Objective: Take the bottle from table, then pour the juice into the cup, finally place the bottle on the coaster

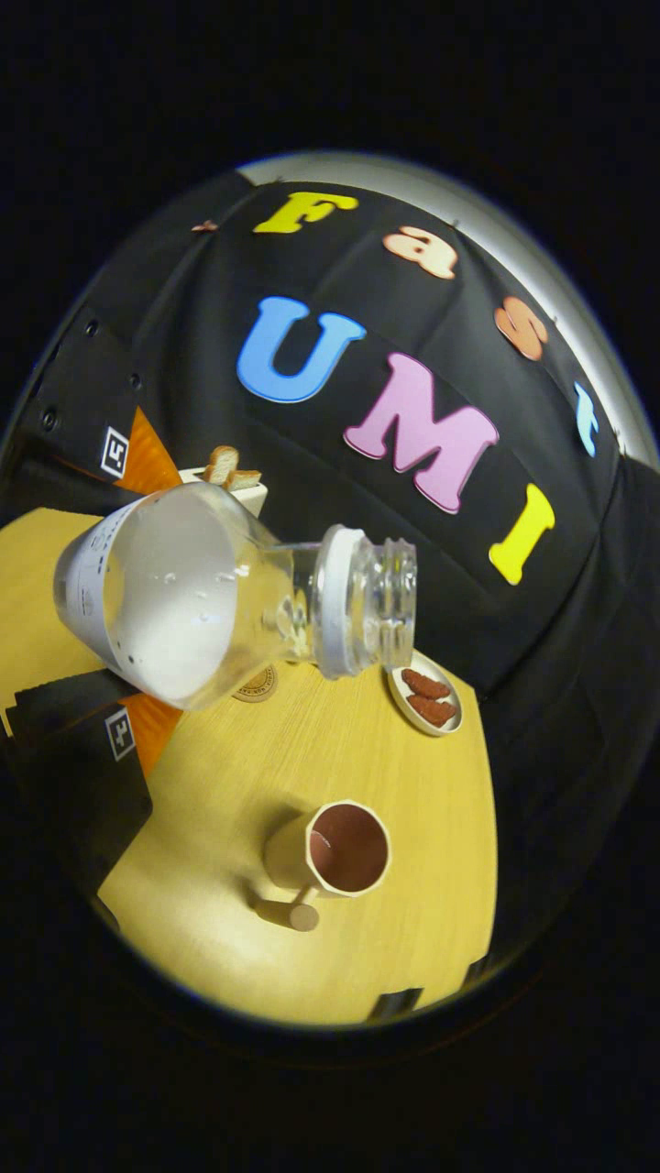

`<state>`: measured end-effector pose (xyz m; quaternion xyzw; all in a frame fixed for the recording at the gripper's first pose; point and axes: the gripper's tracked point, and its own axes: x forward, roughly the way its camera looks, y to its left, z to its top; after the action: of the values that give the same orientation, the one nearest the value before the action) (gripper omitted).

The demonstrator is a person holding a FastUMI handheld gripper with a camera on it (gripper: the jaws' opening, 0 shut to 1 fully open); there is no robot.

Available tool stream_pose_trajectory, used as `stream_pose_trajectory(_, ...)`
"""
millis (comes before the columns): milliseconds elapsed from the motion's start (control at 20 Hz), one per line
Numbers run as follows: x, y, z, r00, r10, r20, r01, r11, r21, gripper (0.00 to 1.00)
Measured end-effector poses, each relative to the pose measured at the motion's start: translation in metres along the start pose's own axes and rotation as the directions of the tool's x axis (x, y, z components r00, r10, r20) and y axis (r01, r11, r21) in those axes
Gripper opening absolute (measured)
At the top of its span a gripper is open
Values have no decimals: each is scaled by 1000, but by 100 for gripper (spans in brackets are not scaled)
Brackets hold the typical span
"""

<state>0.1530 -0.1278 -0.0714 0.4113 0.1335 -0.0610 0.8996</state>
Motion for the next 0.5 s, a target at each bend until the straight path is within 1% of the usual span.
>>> stream_pose_trajectory(50, -3, -2, -9, 1000, -9, -6, 8, 996, -91, 75)
stream_pose_trajectory(100, -8, -5, -17, 1000, -17, -6, 16, 983, -182, 75)
stream_pose_trajectory(150, -11, -8, -21, 1000, -20, 4, 20, 961, -274, 75)
stream_pose_trajectory(200, -13, -9, -24, 1000, -21, 20, 27, 930, -366, 75)
stream_pose_trajectory(300, -15, -12, -31, 998, -18, 61, 48, 846, -531, 75)
stream_pose_trajectory(400, -14, -12, -41, 996, 9, 88, 52, 747, -663, 75)
stream_pose_trajectory(500, -16, -12, -51, 993, 42, 107, 49, 681, -731, 75)
